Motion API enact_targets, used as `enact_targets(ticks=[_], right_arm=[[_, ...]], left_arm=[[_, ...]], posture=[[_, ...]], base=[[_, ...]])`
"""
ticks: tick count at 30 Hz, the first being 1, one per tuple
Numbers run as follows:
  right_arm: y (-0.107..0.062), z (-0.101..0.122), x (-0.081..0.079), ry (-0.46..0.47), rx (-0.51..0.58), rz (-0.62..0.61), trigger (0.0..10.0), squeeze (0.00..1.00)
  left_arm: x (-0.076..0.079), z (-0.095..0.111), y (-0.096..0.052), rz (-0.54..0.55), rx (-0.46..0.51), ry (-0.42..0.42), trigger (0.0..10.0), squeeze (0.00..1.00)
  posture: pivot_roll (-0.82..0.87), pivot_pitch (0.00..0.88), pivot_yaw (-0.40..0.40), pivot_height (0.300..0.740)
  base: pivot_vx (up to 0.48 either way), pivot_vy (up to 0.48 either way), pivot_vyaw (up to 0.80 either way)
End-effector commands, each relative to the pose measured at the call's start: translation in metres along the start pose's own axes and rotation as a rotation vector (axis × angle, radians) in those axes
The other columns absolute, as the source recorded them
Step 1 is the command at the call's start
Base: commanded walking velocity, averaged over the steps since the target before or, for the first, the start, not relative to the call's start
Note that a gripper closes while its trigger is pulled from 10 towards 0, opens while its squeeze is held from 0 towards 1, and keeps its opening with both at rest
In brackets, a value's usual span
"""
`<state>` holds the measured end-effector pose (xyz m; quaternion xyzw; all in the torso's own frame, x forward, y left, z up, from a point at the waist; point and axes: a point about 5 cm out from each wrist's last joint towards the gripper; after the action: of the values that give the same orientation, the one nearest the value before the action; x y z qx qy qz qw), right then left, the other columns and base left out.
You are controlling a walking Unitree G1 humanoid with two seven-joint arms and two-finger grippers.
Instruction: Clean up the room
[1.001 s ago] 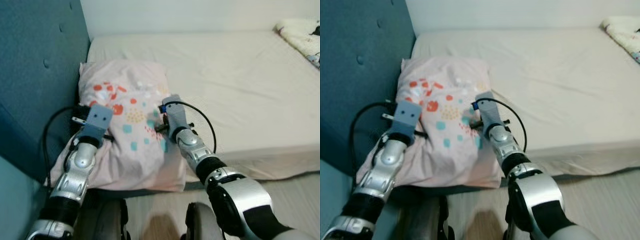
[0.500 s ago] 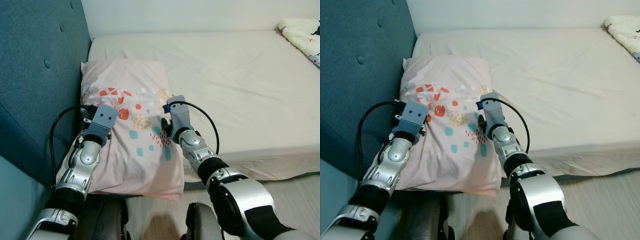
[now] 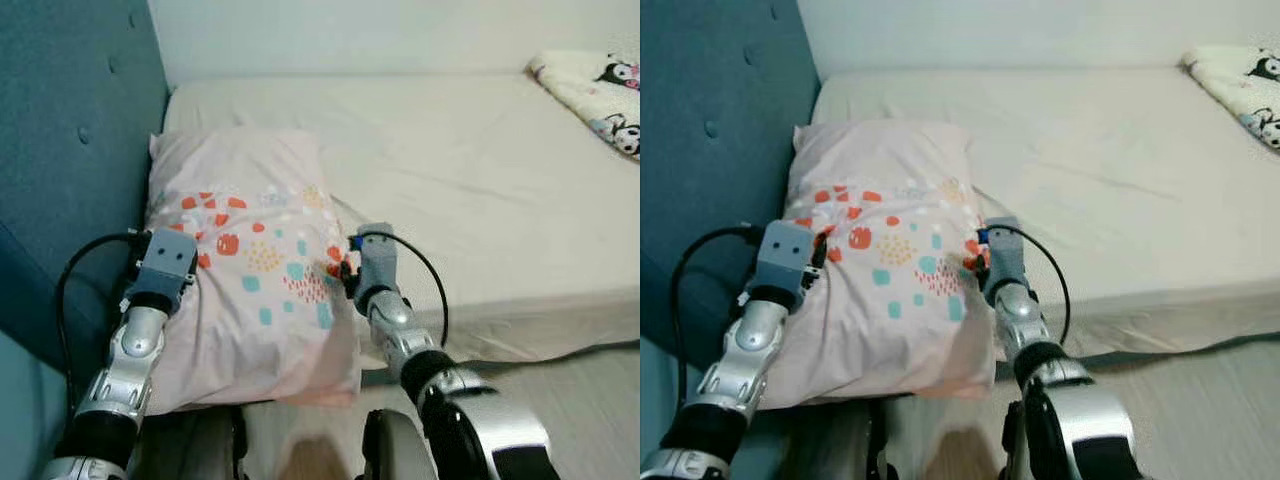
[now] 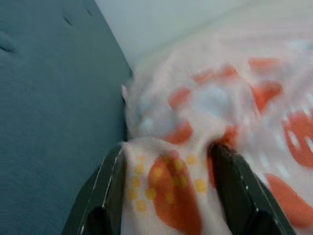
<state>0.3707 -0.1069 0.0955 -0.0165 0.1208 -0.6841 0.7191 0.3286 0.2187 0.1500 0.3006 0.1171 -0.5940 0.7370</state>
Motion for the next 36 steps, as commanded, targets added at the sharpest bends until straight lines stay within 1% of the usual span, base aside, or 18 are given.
enact_targets(ticks=[1,3,4,7,8,9,10,11,12,14,15,17,18,19,23,31,33,36], right_arm=[[-0.003,-0.004,0.004,0.021,0.023,-0.007,10.0,0.0],[-0.007,-0.009,0.005,0.019,0.028,0.004,10.0,0.0],[-0.014,-0.019,0.009,-0.005,0.039,0.018,10.0,0.0],[-0.019,-0.025,0.012,-0.021,0.046,0.028,10.0,0.0],[-0.025,-0.03,0.014,-0.039,0.064,0.039,10.0,0.0],[-0.025,-0.03,0.014,-0.039,0.064,0.039,10.0,0.0],[-0.03,-0.031,0.015,-0.05,0.087,0.045,10.0,0.0],[-0.035,-0.029,0.017,-0.067,0.123,0.049,10.0,0.0],[-0.035,-0.029,0.017,-0.067,0.123,0.049,10.0,0.0],[-0.043,-0.022,0.019,-0.081,0.196,0.049,10.0,0.0],[-0.043,-0.022,0.019,-0.081,0.196,0.049,10.0,0.0],[-0.048,-0.015,0.022,-0.067,0.246,0.052,10.0,0.0],[-0.048,-0.015,0.022,-0.067,0.246,0.052,10.0,0.0],[-0.049,-0.012,0.023,-0.057,0.261,0.053,10.0,0.0],[-0.054,-0.01,0.024,-0.047,0.258,0.05,10.0,0.0],[-0.057,-0.009,0.025,-0.049,0.251,0.047,10.0,0.0],[-0.06,-0.007,0.026,-0.051,0.249,0.041,10.0,0.0],[-0.063,-0.007,0.028,-0.051,0.247,0.035,10.0,0.0]], left_arm=[[-0.01,0.0,0.001,0.043,0.029,0.006,10.0,0.0],[-0.014,0.005,0.002,0.046,0.048,-0.024,10.0,0.0],[-0.021,0.011,0.0,0.009,0.087,-0.04,10.0,0.0],[-0.025,0.016,-0.001,-0.022,0.114,-0.049,10.0,0.0],[-0.027,0.017,-0.003,-0.048,0.106,-0.096,10.0,0.0],[-0.027,0.017,-0.003,-0.048,0.106,-0.096,10.0,0.0],[-0.025,0.018,-0.006,-0.055,0.095,-0.148,10.0,0.0],[-0.015,0.015,-0.01,-0.08,0.029,-0.246,10.0,0.0],[-0.015,0.015,-0.01,-0.08,0.029,-0.246,10.0,0.0],[0.009,0.012,-0.022,-0.141,-0.042,-0.385,10.0,0.0],[0.009,0.012,-0.022,-0.141,-0.042,-0.385,10.0,0.0],[0.035,0.012,-0.037,-0.186,-0.089,-0.452,10.0,0.0],[0.035,0.012,-0.037,-0.186,-0.089,-0.452,10.0,0.0],[0.044,0.012,-0.042,-0.199,-0.112,-0.466,10.0,0.0],[0.058,0.013,-0.047,-0.251,-0.154,-0.467,10.0,0.0],[0.059,0.013,-0.046,-0.266,-0.159,-0.451,10.0,0.0],[0.059,0.004,-0.049,-0.209,-0.227,-0.478,10.0,0.0],[0.059,-0.002,-0.053,-0.187,-0.261,-0.495,10.0,0.0]], posture=[[0.09,0.105,-0.099,0.596],[0.09,0.092,-0.097,0.596],[0.08,0.074,-0.09,0.596],[0.08,0.072,-0.089,0.596],[0.07,0.064,-0.084,0.596],[0.07,0.064,-0.084,0.596],[0.07,0.06,-0.079,0.596],[0.06,0.05,-0.075,0.596],[0.06,0.05,-0.075,0.596],[0.05,0.042,-0.068,0.596],[0.05,0.042,-0.068,0.596],[0.04,0.034,-0.063,0.596],[0.04,0.034,-0.063,0.596],[0.04,0.031,-0.063,0.6],[0.04,0.025,-0.063,0.619],[0.04,0.017,-0.06,0.639],[0.03,0.016,-0.053,0.649],[0.02,0.014,-0.051,0.659]], base=[[0.0,0.0,0.0],[0.0,0.0,0.0],[0.0,0.0,0.0],[0.0,0.0,0.0],[0.0,0.0,0.0],[0.0,0.0,0.0],[0.0,0.0,0.0],[0.0,0.0,0.0],[0.0,0.0,0.0],[0.0,0.0,0.0],[0.0,0.0,0.0],[0.0,0.0,0.0],[0.0,0.0,0.0],[0.0,0.0,0.0],[0.0,0.0,0.0],[0.0,0.0,0.0],[0.0,0.0,0.0],[0.0,0.0,0.0]])
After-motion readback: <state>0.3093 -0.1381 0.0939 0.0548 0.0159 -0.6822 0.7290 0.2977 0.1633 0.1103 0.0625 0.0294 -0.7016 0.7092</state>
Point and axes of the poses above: a point about 5 cm out from each wrist's last joint towards the gripper, its own y axis pointing out of the wrist towards the gripper, its own z axis along the axis of the wrist's last joint, x = y × z, and after that the axes turned 10 degrees about y, right-handed
